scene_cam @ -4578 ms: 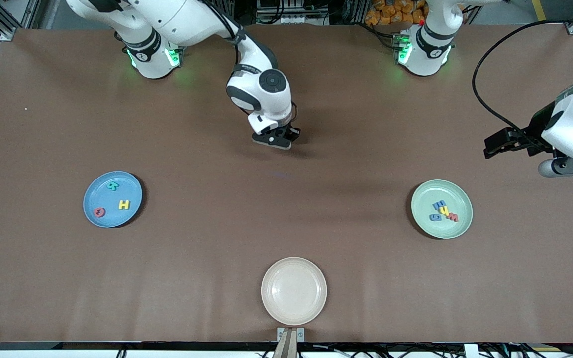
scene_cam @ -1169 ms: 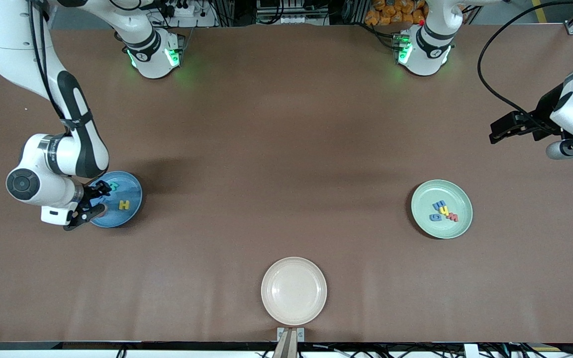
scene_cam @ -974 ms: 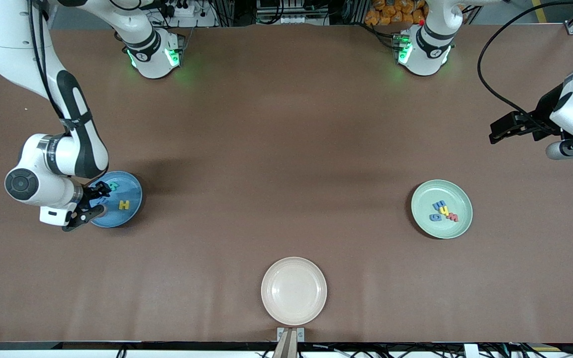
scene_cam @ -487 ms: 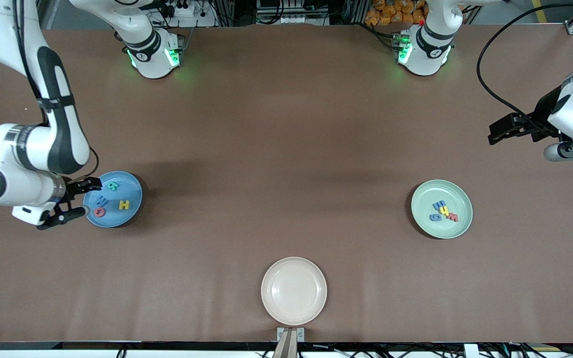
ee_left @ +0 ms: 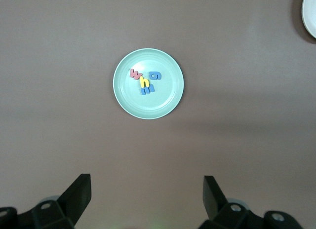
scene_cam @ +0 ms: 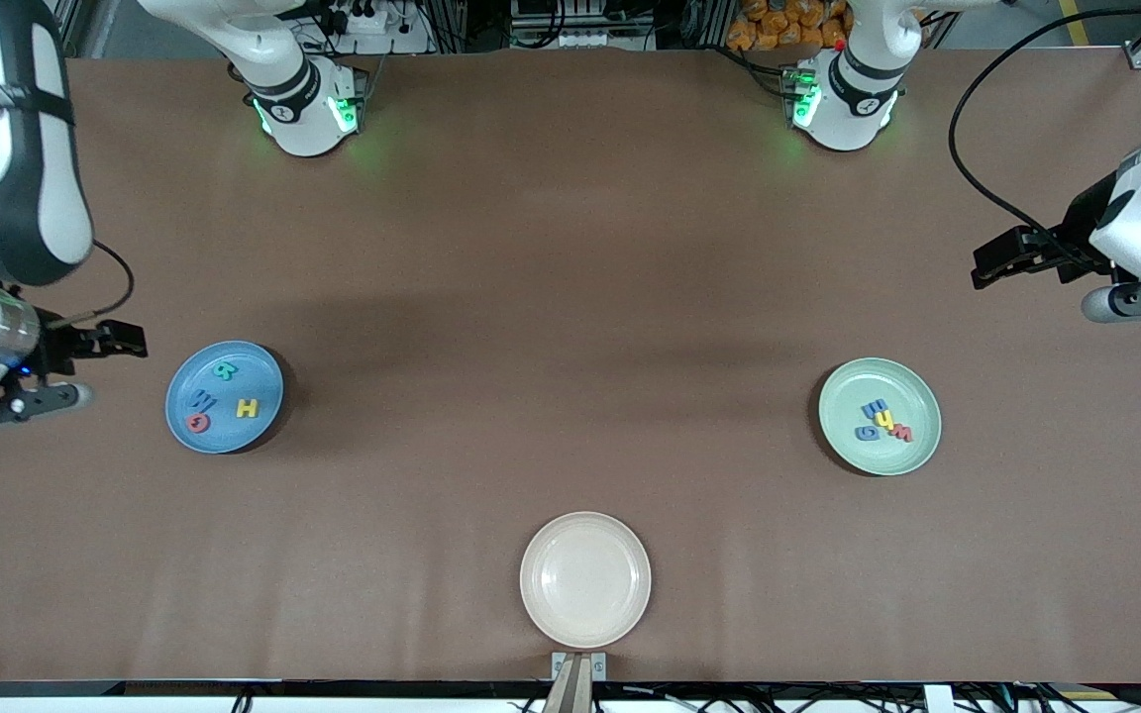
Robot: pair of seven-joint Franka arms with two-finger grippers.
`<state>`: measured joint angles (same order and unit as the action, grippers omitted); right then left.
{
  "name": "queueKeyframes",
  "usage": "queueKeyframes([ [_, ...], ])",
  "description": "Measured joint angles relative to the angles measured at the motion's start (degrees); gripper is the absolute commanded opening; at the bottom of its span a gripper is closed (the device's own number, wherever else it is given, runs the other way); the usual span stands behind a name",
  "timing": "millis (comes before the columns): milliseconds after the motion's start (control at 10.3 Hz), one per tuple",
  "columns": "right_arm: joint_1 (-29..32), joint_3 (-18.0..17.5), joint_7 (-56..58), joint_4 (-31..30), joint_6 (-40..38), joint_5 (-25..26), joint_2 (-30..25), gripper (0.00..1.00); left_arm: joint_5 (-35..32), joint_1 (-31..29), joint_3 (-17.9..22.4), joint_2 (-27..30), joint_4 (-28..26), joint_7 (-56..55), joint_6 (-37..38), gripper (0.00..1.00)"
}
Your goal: Sort uppercase to blue plate, lowercase to green plate
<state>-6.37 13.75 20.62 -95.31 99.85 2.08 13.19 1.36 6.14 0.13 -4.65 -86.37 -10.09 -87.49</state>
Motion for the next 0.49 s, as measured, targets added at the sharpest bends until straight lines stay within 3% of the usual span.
queueKeyframes([
  [487, -0.5, -0.3, -4.7, 10.2, -4.9, -0.1, -6.1, 1.0, 0.0, 0.0, 0.0, 0.0, 0.0, 0.0, 0.0, 1.0],
])
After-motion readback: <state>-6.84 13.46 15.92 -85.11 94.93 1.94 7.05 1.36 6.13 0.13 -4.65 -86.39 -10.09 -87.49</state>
